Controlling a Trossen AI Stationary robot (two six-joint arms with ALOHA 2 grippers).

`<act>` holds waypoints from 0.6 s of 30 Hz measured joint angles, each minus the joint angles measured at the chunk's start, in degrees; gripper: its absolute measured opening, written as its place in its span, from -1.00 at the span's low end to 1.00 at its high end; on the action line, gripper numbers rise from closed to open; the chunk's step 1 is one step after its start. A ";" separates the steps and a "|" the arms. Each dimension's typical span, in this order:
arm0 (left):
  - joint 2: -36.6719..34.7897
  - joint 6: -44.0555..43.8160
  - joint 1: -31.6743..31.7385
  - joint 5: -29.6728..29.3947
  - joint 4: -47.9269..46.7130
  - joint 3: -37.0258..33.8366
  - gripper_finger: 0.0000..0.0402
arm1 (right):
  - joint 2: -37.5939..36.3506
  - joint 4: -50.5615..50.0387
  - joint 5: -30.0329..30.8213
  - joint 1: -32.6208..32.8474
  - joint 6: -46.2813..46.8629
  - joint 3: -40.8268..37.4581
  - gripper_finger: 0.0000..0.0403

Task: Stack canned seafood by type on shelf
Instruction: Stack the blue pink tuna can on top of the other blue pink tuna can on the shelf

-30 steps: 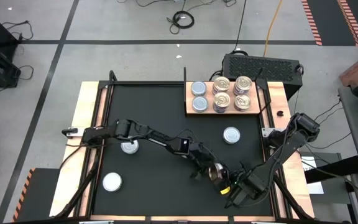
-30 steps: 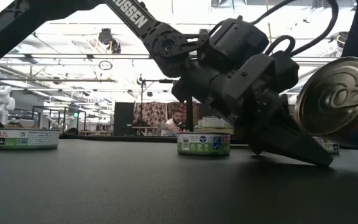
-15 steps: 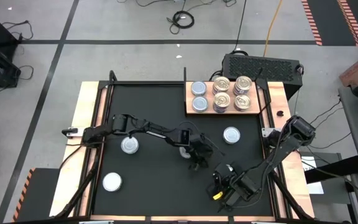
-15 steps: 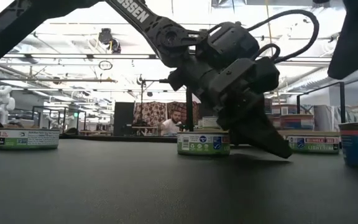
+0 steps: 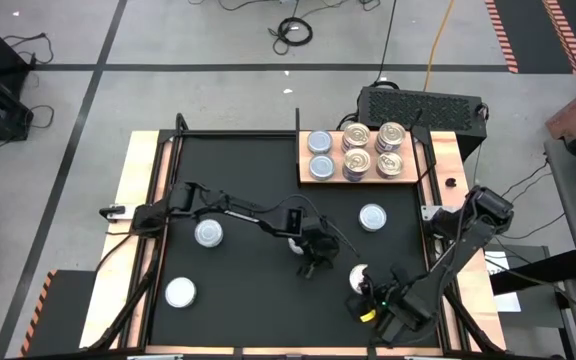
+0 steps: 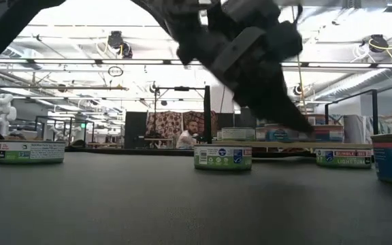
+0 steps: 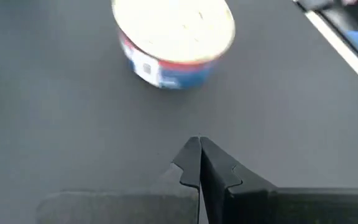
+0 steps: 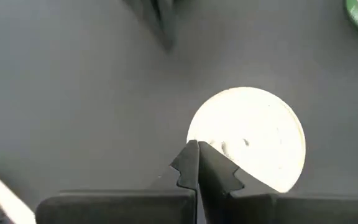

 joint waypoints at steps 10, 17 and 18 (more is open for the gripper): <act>-19.46 5.68 -2.58 -17.28 -2.32 -12.49 -1.00 | -6.03 -3.69 0.66 2.40 4.28 0.00 -1.00; -34.05 -3.83 -2.73 -11.11 23.24 -35.52 -1.00 | -8.75 -10.05 -0.79 5.14 15.76 -3.81 -1.00; -34.30 -6.11 -3.17 -8.69 29.96 -39.15 -1.00 | -9.13 -10.60 -2.07 5.35 16.91 -5.22 -1.00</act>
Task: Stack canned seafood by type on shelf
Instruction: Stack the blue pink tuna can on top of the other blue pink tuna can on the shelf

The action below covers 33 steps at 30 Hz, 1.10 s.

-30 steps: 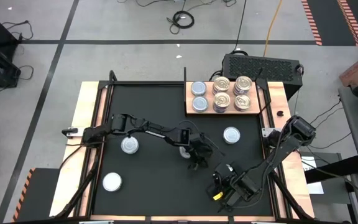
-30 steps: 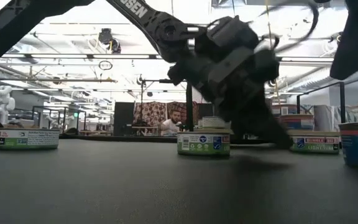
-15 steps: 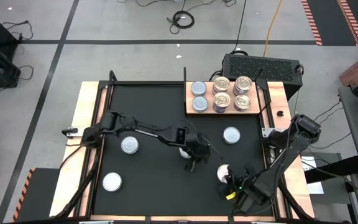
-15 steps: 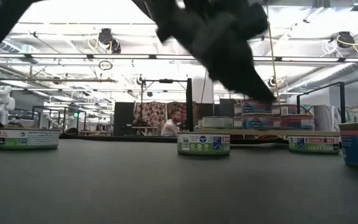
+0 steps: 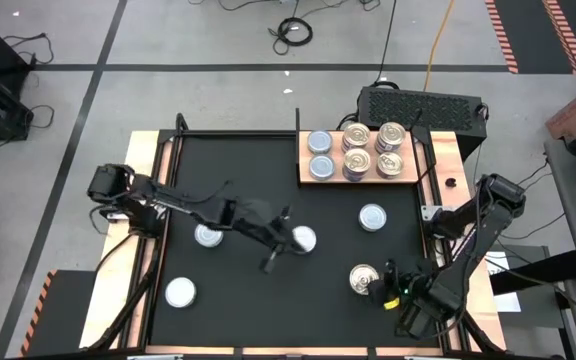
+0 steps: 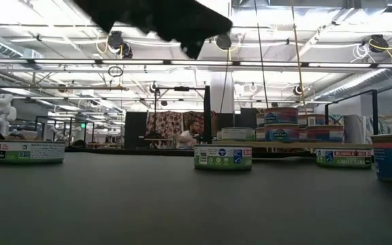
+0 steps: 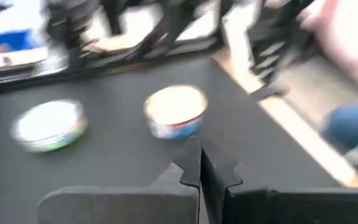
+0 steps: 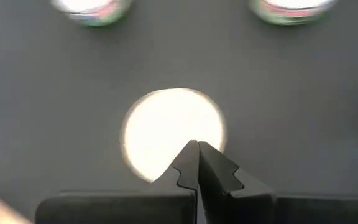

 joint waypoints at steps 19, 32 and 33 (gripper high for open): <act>36.28 -12.31 -4.49 10.00 23.17 18.88 -1.00 | -1.49 17.39 -3.63 -2.11 0.47 -18.09 -1.00; 45.18 -10.70 -3.52 9.21 13.57 33.37 -1.00 | -1.49 25.25 -1.92 -2.82 -2.97 -20.60 -1.00; 45.18 -10.70 -3.27 9.09 13.15 33.78 -1.00 | -1.49 26.29 -1.93 -3.06 -3.95 -20.60 -1.00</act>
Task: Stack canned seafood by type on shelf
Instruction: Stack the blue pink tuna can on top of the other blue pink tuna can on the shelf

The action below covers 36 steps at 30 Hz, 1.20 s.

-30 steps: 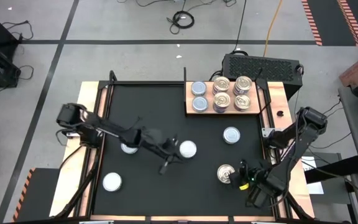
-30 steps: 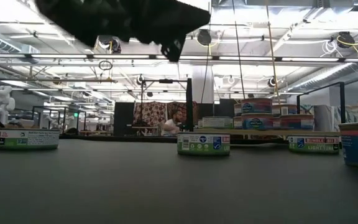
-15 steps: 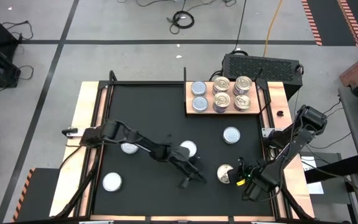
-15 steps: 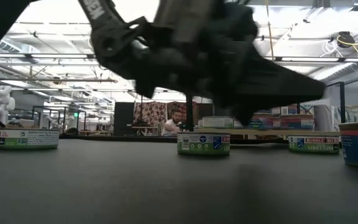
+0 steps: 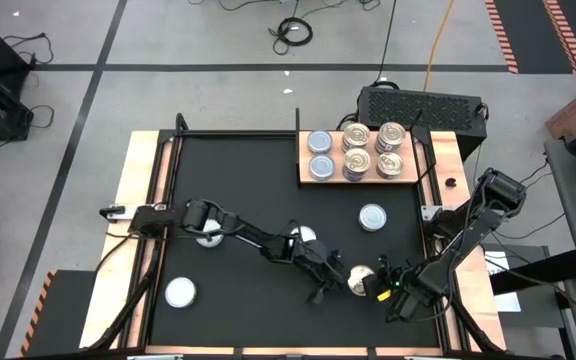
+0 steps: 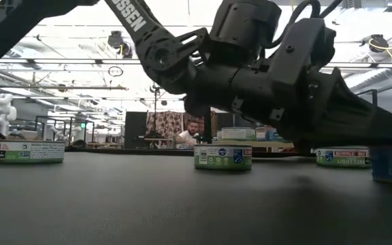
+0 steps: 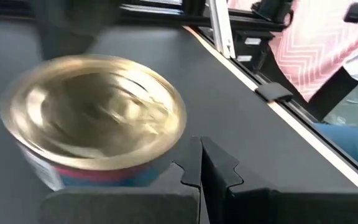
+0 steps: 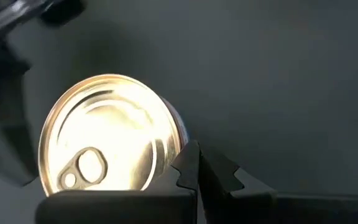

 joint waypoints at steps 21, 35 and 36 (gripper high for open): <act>0.04 0.46 0.54 0.49 -8.97 0.62 -1.00 | 0.00 -2.23 5.71 -3.54 -11.89 8.79 -1.00; -0.09 0.01 0.99 0.54 -10.49 0.71 -1.00 | -0.17 1.61 7.06 -6.54 -20.28 11.96 -1.00; -0.11 -0.21 1.19 0.75 -10.74 0.71 -1.00 | -0.22 2.52 7.22 -6.60 -20.76 12.04 -1.00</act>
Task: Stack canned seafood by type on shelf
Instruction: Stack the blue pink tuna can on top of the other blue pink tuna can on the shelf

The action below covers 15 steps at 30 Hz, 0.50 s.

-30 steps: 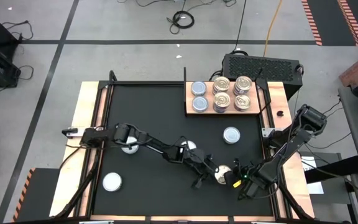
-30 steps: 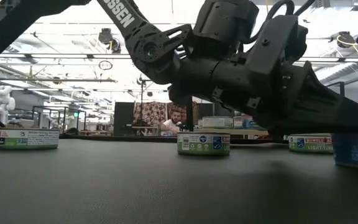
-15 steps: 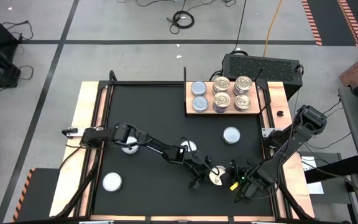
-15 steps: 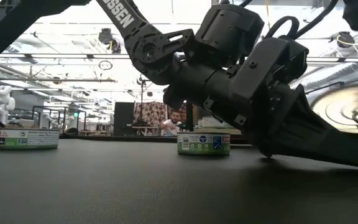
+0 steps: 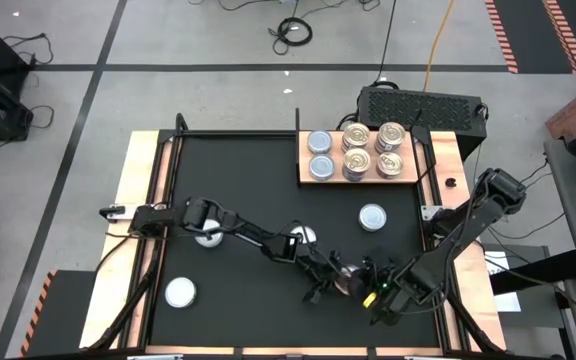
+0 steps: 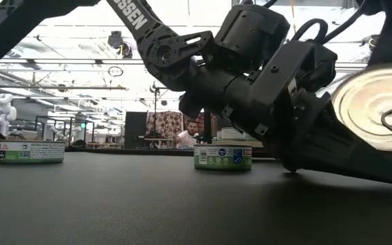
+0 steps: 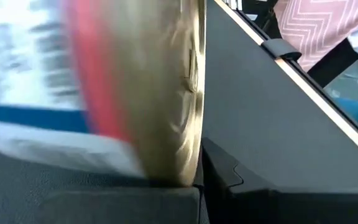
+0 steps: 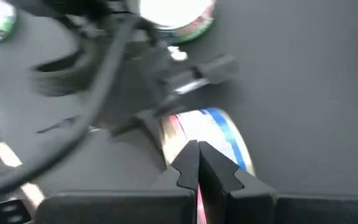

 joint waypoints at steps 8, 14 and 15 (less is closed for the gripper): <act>-0.13 -4.42 2.22 -1.97 0.04 0.13 -1.00 | 0.67 10.45 -4.67 0.06 -5.60 -0.01 -1.00; -0.16 -6.33 3.79 -1.08 -0.18 0.13 -1.00 | 2.26 8.74 -6.82 0.03 -5.16 -0.14 -1.00; -0.17 -6.41 3.95 -0.43 -0.34 0.13 -1.00 | 2.77 7.84 -6.90 0.06 -4.60 -0.26 -1.00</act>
